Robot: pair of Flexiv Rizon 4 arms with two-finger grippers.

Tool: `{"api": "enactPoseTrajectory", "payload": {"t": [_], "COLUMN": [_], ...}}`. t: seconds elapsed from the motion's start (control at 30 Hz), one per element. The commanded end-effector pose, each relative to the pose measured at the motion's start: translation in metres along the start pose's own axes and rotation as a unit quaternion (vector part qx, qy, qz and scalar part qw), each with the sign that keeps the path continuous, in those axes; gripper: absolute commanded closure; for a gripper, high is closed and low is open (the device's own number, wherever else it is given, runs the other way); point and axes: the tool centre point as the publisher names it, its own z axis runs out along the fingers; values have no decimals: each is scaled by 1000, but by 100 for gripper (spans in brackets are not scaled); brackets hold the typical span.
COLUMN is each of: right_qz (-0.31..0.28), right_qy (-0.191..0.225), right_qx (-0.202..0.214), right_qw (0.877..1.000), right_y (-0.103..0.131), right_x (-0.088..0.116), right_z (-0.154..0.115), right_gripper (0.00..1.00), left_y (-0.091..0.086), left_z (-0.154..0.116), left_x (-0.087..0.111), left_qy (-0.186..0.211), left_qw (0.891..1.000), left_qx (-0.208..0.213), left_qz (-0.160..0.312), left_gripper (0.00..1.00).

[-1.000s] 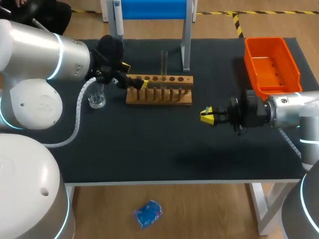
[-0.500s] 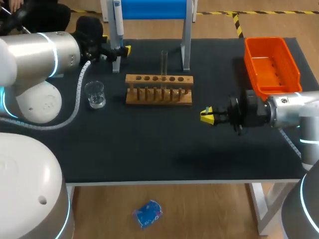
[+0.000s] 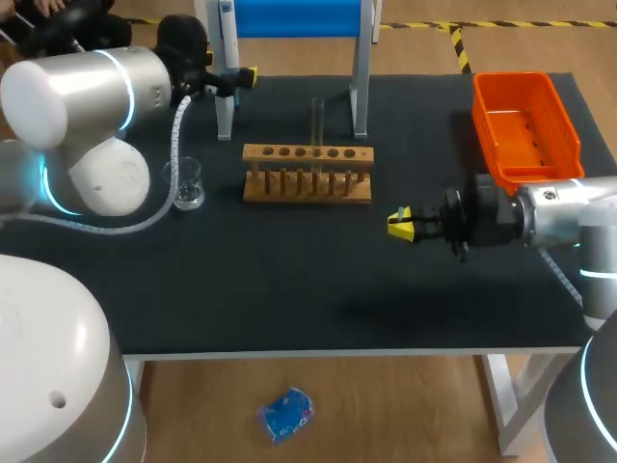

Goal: Invert the test tube, pick up the pipette, mount the tip to pipette, aspirate from beaker and dispense into the tube, eject the tip, return the pipette, and cap with the stopper.

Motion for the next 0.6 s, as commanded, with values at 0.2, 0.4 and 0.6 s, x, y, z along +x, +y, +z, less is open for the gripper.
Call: {"api": "enactPoseTrajectory", "payload": {"t": [0.2, 0.4, 0.6], "right_qz": [-1, -1, -1], "right_qy": [-1, -1, -1], "right_qx": [0, 0, 0], "right_qw": [1000, 1000, 1000], "right_y": [1, 1, 1], "right_x": [1, 1, 1], "right_z": [-1, -1, -1], "right_gripper": [100, 100, 100], "left_y": [0, 0, -10], "left_z": [7, 7, 24], "left_x": [4, 4, -18], "left_qy": [-93, -93, -157], "left_qw": [996, 996, 987], "left_qx": [0, 0, 21], "left_qz": [0, 0, 6], "left_gripper": [0, 0, 0]}}
